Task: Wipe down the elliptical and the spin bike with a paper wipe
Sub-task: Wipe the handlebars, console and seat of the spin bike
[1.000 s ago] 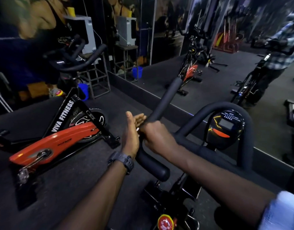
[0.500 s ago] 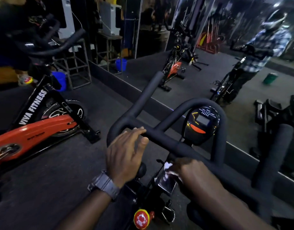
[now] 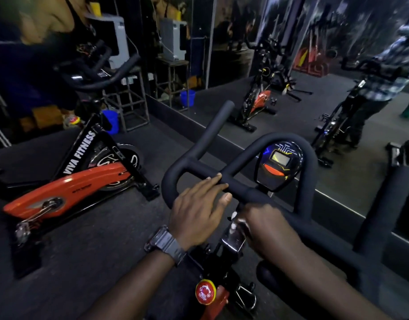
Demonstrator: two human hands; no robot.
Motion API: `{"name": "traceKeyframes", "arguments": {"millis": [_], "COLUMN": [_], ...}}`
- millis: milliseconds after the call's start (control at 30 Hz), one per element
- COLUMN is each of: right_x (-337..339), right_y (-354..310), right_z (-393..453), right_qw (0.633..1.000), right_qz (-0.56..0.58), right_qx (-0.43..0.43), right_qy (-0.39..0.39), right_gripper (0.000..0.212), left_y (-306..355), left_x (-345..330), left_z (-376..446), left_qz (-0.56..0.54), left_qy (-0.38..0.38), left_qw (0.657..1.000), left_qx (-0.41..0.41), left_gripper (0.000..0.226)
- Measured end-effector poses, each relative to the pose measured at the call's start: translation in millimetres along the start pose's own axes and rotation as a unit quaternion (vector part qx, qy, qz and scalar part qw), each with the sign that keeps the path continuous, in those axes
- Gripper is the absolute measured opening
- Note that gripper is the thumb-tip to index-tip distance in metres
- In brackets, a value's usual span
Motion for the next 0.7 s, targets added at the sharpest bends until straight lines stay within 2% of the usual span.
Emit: {"name": "traceKeyframes", "arguments": {"millis": [100, 167, 200, 233, 300, 433, 567, 700], "right_x": [-15.9, -8.1, 1.3, 11.8, 19.0, -1.2, -60.9, -136.4], "right_y": [-24.5, -18.6, -14.6, -11.8, -26.6, -82.3, -141.9, -207.4], "right_z": [-4.3, -0.7, 3.7, 6.4, 3.8, -17.0, -47.5, -95.6], "right_qw": [0.995, 0.986, 0.978, 0.966, 0.935, 0.87, 0.835, 0.806], "right_qz": [0.063, 0.153, 0.207, 0.256, 0.348, 0.471, 0.516, 0.531], "right_qx": [0.064, 0.029, 0.017, 0.015, 0.043, 0.134, 0.191, 0.214], "right_qy": [-0.051, -0.05, -0.018, 0.022, 0.056, 0.049, -0.007, -0.148], "right_gripper": [0.017, 0.011, 0.008, 0.008, 0.014, 0.018, 0.026, 0.025], "left_y": [2.8, 0.3, -4.1, -7.6, -22.6, -50.3, -88.1, -119.2], "left_x": [0.7, 8.2, 14.2, 18.1, 33.1, 70.5, 111.8, 134.4], "left_z": [-3.5, -11.1, -16.6, -20.2, -37.0, -99.1, -205.7, -353.0], "left_qz": [-0.009, -0.077, -0.145, -0.218, -0.3, -0.349, -0.34, -0.307], "left_qy": [-0.035, -0.04, -0.044, -0.043, -0.011, 0.052, 0.106, 0.17], "left_qw": [0.999, 0.995, 0.986, 0.969, 0.939, 0.898, 0.855, 0.778], "left_qx": [0.001, 0.038, 0.072, 0.107, 0.17, 0.262, 0.378, 0.522], "left_gripper": [0.07, 0.064, 0.058, 0.052, 0.05, 0.054, 0.049, 0.05]}}
Point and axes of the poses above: each hand's wrist, its own z-axis towards the middle knuckle, its own x-axis out of the back of the hand, y = z × x, the point moved 7 cm from there along z, towards the middle knuckle, and after that the axes turned 13 degrees about z, right-handed, at the moved point
